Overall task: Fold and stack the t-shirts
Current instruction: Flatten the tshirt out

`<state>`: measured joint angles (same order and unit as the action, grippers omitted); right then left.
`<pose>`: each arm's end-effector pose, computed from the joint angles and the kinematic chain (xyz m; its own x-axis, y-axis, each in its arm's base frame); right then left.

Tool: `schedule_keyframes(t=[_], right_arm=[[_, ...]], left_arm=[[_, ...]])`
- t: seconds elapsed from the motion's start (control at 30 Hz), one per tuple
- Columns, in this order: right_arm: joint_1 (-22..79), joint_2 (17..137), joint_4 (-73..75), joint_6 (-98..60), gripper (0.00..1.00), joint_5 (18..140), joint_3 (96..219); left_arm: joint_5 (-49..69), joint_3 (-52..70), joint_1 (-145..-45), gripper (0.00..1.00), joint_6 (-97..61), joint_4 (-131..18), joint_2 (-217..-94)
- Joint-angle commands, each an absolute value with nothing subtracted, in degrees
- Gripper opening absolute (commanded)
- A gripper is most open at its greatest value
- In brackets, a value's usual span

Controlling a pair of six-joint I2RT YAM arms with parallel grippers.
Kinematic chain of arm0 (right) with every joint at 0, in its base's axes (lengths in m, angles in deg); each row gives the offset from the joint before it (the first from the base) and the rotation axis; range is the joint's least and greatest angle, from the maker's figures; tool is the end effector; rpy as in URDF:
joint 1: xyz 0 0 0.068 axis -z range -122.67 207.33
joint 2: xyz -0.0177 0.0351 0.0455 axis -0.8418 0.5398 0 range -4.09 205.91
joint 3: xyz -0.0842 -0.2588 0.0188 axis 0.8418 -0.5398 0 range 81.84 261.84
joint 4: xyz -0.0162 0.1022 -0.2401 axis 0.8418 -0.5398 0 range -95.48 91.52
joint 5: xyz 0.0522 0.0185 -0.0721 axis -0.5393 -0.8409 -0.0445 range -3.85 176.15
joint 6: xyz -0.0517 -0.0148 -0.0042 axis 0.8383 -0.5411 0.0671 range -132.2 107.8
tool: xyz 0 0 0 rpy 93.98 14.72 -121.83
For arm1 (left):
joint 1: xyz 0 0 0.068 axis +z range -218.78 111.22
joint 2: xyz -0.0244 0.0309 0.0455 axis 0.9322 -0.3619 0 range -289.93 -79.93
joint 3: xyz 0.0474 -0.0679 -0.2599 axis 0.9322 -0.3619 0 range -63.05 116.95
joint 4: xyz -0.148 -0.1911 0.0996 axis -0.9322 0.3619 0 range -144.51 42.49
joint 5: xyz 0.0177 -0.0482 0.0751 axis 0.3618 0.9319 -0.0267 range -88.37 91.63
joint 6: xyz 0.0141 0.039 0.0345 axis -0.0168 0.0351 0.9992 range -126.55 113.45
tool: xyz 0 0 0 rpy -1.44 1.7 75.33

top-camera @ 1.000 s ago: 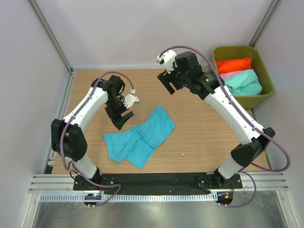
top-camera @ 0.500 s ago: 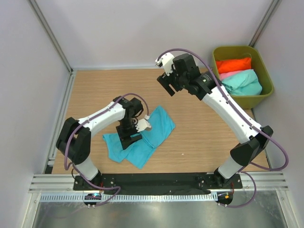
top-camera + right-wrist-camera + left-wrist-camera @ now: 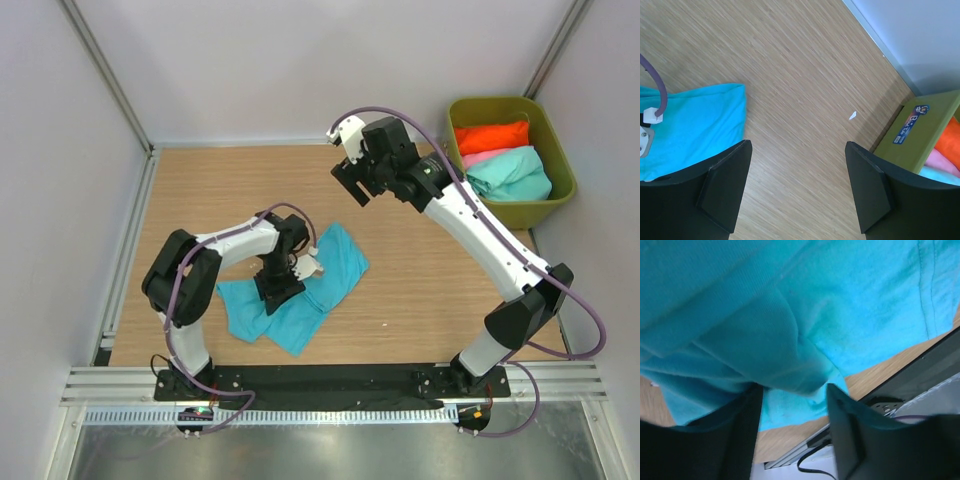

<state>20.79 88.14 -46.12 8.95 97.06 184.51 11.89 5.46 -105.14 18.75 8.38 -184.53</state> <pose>0.2829 0.2011 0.4148 -0.2859 -0.6527 -0.7016 -0.6075 0.6897 -0.3941 0.2401 -0.1846 0.1654 -0.4795 0.8751 0.0658 0.8471 0.4812 -0.2258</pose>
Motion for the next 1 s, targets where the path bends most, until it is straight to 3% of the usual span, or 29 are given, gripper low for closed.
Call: schedule_keyframes(t=[0.0,0.1,0.13,0.17,0.3,0.47,0.67,0.73,0.77,0.8,0.83,0.97], right_arm=[[20.68,86.18,-44.36,9.95,0.81,98.71,184.41],[20.68,86.0,-43.75,10.39,0.81,99.77,183.8],[20.77,85.83,-43.66,10.47,0.81,100.21,183.62],[20.68,85.65,-43.31,10.82,0.81,100.64,183.62],[20.68,85.12,-41.99,11.53,0.81,102.4,182.57],[20.68,84.86,-40.76,12.49,0.81,104.25,182.04],[20.68,85.03,-38.05,14.34,0.81,108.11,180.64],[20.94,85.12,-36.46,14.96,0.82,112.06,179.76],[21.12,85.21,-34.88,14.78,0.82,113.21,179.14],[21.47,85.3,-34.35,14.43,0.83,114.0,178.96],[22.08,85.21,-34.17,13.65,0.84,115.31,178.96],[22.35,83.02,-35.03,12.58,0.85,114.28,177.74]], left_arm=[[13.23,6.29,-105.08,0.48,17.8,6.83,-185.92],[12.62,7.08,-105.08,0.28,17.88,6.92,-186.11],[12.26,7.43,-105.08,0.07,18.06,7.53,-186.02],[11.74,8.48,-104.99,0.0,18.15,7.97,-185.23],[7.52,12.87,-103.68,0.0,19.11,8.77,-178.65],[-1.95,27.45,-103.15,0.0,23.67,6.49,-171.88],[-8.82,40.04,-102.45,0.01,28.51,-5.26,-177.38],[-12.07,40.92,-102.27,0.07,28.35,-10.02,-180.29],[-17.22,41.18,-102.27,0.23,27.73,-15.44,-182.22],[-20.58,42.93,-102.27,0.74,24.94,-17.67,-185.46],[-23.66,44.68,-102.27,0.86,23.18,-19.08,-187.23],[-26.76,50.24,-101.04,0.97,12.72,-16.72,-187.35]])
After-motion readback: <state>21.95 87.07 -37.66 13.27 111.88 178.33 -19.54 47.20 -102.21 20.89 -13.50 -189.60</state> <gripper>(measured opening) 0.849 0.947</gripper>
